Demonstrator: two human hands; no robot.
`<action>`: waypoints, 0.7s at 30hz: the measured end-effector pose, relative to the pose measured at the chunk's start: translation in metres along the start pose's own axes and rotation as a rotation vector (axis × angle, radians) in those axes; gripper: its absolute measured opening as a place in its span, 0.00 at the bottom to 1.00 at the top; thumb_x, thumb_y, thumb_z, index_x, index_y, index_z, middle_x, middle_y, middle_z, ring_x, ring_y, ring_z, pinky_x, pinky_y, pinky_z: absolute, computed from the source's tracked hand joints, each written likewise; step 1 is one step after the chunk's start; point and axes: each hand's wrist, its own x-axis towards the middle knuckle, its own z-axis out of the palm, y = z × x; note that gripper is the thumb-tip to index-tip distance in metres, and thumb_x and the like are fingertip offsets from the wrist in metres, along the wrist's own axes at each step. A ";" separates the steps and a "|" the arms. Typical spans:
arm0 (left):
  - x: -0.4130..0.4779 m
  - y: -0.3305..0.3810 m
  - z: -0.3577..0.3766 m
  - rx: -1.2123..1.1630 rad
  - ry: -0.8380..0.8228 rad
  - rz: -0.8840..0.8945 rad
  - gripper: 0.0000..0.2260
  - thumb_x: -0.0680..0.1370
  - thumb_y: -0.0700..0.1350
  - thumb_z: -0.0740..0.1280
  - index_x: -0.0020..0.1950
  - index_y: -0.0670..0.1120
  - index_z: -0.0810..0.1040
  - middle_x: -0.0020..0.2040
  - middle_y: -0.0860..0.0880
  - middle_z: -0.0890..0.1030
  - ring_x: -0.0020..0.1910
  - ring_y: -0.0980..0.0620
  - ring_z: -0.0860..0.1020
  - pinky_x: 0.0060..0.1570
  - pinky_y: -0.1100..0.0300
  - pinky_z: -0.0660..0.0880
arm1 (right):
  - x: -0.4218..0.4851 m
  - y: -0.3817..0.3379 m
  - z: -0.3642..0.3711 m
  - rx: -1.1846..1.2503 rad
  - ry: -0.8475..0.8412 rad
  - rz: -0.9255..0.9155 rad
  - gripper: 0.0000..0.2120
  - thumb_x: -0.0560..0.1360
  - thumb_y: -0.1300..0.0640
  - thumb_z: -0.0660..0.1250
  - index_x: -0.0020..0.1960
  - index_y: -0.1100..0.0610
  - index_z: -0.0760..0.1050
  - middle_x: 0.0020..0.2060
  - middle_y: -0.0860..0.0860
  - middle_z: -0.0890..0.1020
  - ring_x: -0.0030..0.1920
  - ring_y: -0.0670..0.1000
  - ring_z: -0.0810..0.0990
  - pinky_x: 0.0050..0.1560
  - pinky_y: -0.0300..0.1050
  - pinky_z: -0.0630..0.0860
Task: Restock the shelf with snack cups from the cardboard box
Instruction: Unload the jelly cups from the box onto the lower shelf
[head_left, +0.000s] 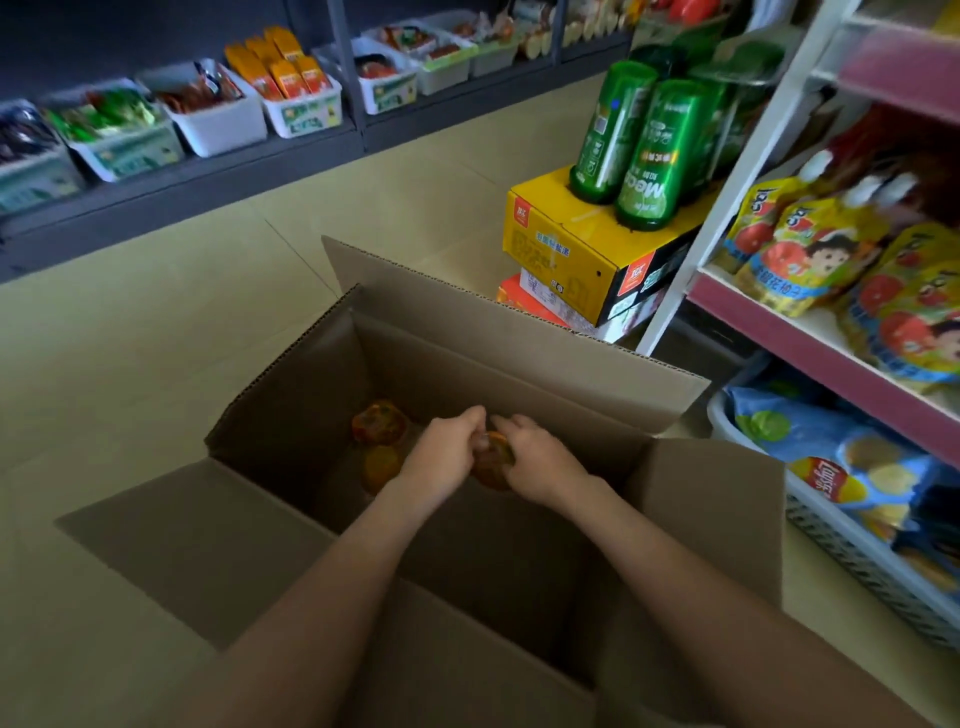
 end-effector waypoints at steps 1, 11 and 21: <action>-0.003 0.006 -0.008 0.029 0.043 0.042 0.05 0.79 0.41 0.59 0.46 0.50 0.68 0.43 0.51 0.77 0.47 0.49 0.78 0.46 0.59 0.73 | -0.005 -0.003 -0.009 -0.021 0.028 -0.053 0.30 0.76 0.57 0.64 0.74 0.50 0.58 0.70 0.53 0.64 0.68 0.56 0.67 0.66 0.50 0.67; -0.034 0.112 -0.082 -0.017 0.489 0.241 0.05 0.79 0.40 0.61 0.45 0.48 0.68 0.35 0.54 0.75 0.35 0.54 0.77 0.33 0.69 0.72 | -0.078 0.000 -0.117 -0.189 0.456 -0.497 0.38 0.76 0.59 0.66 0.77 0.51 0.46 0.75 0.53 0.59 0.74 0.53 0.58 0.71 0.49 0.63; -0.006 0.279 -0.084 -0.411 0.413 0.248 0.08 0.74 0.50 0.68 0.37 0.51 0.74 0.37 0.49 0.81 0.38 0.45 0.80 0.40 0.52 0.78 | -0.175 0.099 -0.226 -0.425 0.798 -0.773 0.20 0.78 0.52 0.60 0.67 0.61 0.72 0.68 0.56 0.71 0.69 0.62 0.65 0.75 0.50 0.52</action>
